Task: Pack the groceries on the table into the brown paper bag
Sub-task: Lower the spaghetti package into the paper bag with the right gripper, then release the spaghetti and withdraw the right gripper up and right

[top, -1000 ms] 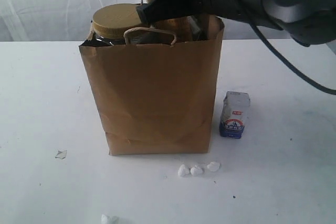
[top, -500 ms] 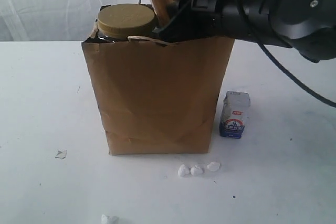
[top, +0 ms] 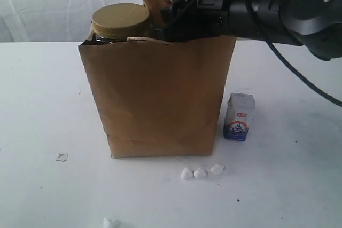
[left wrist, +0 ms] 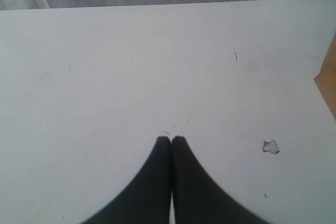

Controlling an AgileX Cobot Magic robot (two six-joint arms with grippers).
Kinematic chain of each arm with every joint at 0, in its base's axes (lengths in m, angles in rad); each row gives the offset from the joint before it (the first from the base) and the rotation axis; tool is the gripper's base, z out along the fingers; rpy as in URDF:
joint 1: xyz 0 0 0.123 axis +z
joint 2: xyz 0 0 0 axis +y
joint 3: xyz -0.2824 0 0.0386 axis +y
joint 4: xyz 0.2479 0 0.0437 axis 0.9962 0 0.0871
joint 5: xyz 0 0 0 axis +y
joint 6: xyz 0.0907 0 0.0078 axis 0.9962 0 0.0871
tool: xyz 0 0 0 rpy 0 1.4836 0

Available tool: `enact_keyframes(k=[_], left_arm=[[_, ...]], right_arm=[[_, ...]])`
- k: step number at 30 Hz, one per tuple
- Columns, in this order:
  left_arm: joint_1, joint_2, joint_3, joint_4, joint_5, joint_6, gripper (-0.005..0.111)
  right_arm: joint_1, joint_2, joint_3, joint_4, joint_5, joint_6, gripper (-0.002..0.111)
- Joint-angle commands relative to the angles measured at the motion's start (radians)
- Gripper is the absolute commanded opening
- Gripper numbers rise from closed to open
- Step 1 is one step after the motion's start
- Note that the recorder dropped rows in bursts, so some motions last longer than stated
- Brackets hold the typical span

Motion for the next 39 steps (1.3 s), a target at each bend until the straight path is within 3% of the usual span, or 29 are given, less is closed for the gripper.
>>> enact_keyframes(k=[1, 16, 22, 25, 28, 29, 33, 39], left_arm=[[0.001, -0.007, 0.002, -0.01, -0.004, -0.004, 0.0], [0.001, -0.007, 0.002, -0.01, -0.004, -0.004, 0.0], [0.001, -0.007, 0.002, -0.01, -0.004, -0.004, 0.0], [0.001, -0.007, 0.002, -0.01, -0.004, -0.004, 0.0], [0.001, -0.007, 0.002, -0.01, -0.004, -0.004, 0.0], [0.001, -0.007, 0.002, -0.01, -0.004, -0.004, 0.0], [0.001, -0.007, 0.002, -0.01, -0.004, -0.004, 0.0], [0.001, -0.007, 0.002, -0.01, -0.004, -0.004, 0.0]], right_arm=[[-0.005, 0.0, -0.007, 0.002, 0.006, 0.002, 0.059], [-0.005, -0.02, -0.007, 0.006, 0.038, 0.006, 0.059], [-0.005, -0.172, -0.007, 0.01, 0.063, 0.006, 0.057], [-0.009, -0.208, -0.004, -0.008, 0.101, 0.006, 0.035], [-0.081, -0.273, -0.004, -0.059, 0.204, 0.006, 0.003], [-0.1, -0.29, -0.004, -0.071, 0.228, 0.006, 0.0], [-0.2, -0.366, -0.004, -0.265, 0.294, 0.113, 0.0], [-0.313, -0.399, -0.004, -0.836, 0.432, 0.547, 0.0]])
